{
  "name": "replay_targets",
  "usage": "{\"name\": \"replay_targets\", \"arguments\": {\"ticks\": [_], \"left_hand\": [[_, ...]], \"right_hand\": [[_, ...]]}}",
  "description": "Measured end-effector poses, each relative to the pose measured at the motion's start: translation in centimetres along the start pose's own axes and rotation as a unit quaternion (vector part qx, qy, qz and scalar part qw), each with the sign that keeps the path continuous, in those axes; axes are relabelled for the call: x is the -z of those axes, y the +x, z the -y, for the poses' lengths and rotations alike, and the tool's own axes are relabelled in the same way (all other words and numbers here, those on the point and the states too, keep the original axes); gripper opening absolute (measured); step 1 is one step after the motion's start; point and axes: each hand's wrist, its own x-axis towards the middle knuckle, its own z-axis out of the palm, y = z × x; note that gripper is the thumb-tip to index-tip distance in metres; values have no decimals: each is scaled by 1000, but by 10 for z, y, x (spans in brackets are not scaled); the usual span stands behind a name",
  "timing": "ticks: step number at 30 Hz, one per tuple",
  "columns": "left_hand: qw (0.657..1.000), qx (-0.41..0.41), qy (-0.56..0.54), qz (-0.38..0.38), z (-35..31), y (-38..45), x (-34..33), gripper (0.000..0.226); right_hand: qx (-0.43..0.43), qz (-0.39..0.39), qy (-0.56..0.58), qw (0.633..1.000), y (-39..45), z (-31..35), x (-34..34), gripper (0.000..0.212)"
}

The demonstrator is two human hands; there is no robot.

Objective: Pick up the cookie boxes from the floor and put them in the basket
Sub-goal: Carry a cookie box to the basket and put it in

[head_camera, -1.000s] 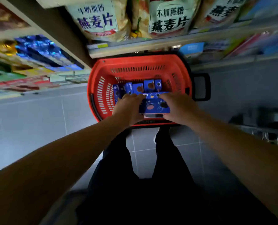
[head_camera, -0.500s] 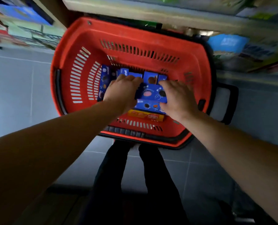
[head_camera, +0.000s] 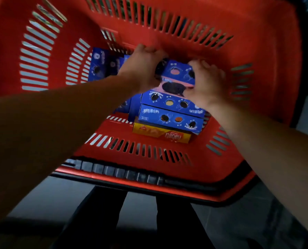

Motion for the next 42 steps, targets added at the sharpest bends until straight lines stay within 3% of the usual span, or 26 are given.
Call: {"name": "replay_targets", "arguments": {"ticks": [5, 10, 14, 18, 25, 30, 42], "left_hand": [[1000, -15, -11, -8, 1, 14, 0, 62], [997, -16, -27, 69, 7, 12, -38, 61], [991, 10, -35, 126, 8, 12, -67, 90], [992, 30, -43, 116, 4, 10, -62, 83], [990, 42, -93, 96, -7, -53, 1, 64], [981, 117, -129, 82, -30, -136, 73, 66], [943, 272, -183, -66, -109, -380, 216, 57]], "right_hand": [[-26, 14, 19, 999, 11, -7, 2, 66], [-39, 105, 7, 994, 7, -4, -22, 66], [-62, 164, 13, 984, 8, -2, -44, 83], [-67, 159, 28, 985, 2, -2, -38, 89], [-50, 157, 15, 986, -56, 27, 33, 77], [-21, 163, 11, 986, -123, 73, 108, 77], [207, 107, -77, 969, -255, 200, 250, 72]]}}
